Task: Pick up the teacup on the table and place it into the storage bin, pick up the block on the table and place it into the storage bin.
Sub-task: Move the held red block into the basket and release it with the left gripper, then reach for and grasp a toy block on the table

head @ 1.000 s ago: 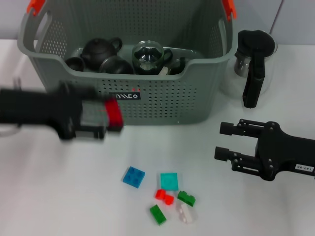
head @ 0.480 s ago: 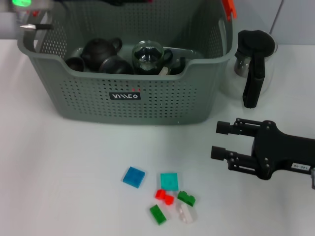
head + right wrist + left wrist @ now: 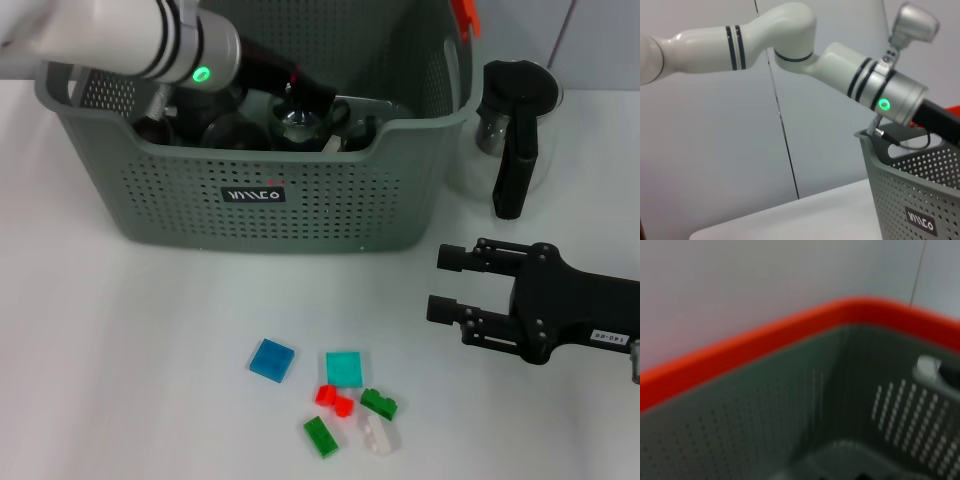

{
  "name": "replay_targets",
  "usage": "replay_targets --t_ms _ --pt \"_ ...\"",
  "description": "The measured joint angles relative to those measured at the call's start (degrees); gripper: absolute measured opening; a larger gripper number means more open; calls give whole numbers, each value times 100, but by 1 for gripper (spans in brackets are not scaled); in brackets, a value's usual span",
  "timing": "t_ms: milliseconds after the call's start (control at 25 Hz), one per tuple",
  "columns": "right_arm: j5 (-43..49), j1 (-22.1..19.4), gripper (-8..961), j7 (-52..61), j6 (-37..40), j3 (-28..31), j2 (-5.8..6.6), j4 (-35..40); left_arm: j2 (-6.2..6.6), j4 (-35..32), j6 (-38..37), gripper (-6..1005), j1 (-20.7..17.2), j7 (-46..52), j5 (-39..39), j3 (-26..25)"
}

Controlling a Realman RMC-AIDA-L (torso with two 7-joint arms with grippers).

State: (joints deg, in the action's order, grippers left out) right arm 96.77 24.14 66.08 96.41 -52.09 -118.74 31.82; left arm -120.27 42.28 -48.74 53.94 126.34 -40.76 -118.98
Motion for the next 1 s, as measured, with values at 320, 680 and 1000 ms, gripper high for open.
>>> replay_targets --t_ms 320,680,1000 --pt "0 7 642 1 8 7 0 0 -351 1397 -544 779 -463 218 241 8" --pt "0 -21 642 1 49 17 13 0 -365 3689 -2656 867 -2738 -1457 -2526 -728" --pt "0 7 641 2 11 -2 18 0 -269 2502 -5014 861 -3580 -4427 -2619 -1561"
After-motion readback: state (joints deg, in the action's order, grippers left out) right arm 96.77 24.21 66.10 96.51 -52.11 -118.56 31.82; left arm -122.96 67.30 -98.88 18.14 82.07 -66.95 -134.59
